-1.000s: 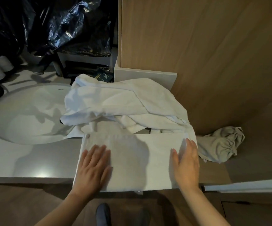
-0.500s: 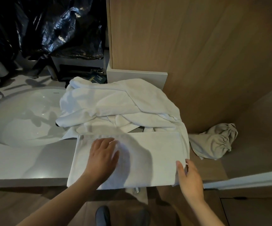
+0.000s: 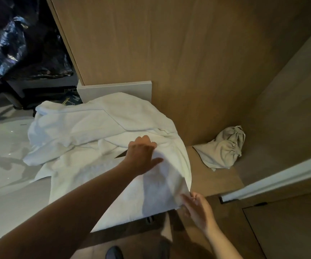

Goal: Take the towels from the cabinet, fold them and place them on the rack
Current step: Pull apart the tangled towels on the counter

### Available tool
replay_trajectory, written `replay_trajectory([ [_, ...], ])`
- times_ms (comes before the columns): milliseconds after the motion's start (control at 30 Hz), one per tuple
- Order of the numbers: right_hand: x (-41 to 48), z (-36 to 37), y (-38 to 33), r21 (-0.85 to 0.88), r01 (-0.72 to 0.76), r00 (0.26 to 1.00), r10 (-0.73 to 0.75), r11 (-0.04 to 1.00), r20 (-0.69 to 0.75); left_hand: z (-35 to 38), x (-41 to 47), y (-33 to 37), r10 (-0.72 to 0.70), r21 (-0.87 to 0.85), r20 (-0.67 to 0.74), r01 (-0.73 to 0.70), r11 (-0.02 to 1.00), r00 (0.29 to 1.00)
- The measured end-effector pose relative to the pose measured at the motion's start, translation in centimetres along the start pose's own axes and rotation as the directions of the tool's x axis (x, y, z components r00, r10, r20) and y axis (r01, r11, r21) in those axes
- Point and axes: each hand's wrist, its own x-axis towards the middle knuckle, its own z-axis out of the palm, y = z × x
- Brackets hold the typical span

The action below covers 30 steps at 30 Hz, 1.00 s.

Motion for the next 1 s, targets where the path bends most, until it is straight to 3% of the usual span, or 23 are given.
replay_trajectory([
  [133, -0.2, 0.4, 0.5, 0.227, -0.085, 0.996, 0.082, 0.97, 0.021, 0.6, 0.9, 1.1, -0.072, 0.016, 0.053, 0.071, 0.997, 0.996],
  [367, -1.5, 1.8, 0.7, 0.607, -0.173, 0.982, 0.185, 0.776, 0.043, -0.2, 2.3, 1.5, -0.099, 0.062, 0.24, 0.086, 0.994, 0.966],
  [500, -1.7, 2.5, 1.3, 0.708, -0.208, 0.973, 0.214, 0.675, 0.082, 0.0, 2.1, 1.0, -0.108, -0.032, 0.247, 0.119, 0.992, 0.963],
  [567, -2.0, 2.8, 1.6, 0.696, -0.199, 0.978, 0.186, 0.69, 0.094, 0.0, 1.9, 0.5, -0.105, -0.128, 0.235, 0.138, 0.982, 0.966],
  [633, -2.4, 3.2, 1.8, 0.608, -0.152, 0.988, 0.133, 0.779, 0.077, -0.7, 1.9, 0.0, -0.084, -0.235, 0.276, 0.152, 0.96, 0.957],
  [733, -3.0, 3.4, 1.0, 0.411, -0.006, 0.997, 0.038, 0.911, -0.07, -2.8, 1.4, -1.1, -0.005, -0.404, 0.309, 0.136, 0.905, 0.951],
  [867, -4.6, 1.7, -3.4, 0.441, 0.135, 0.977, -0.046, 0.888, -0.207, -6.9, -0.8, -1.9, 0.016, -0.598, 0.12, 0.06, 0.799, 0.993],
  [1000, -7.4, -1.1, -10.0, 0.364, 0.376, 0.917, -0.287, 0.852, -0.276, -12.1, -2.6, -1.8, 0.024, -0.695, -0.047, -0.05, 0.717, 0.999],
])
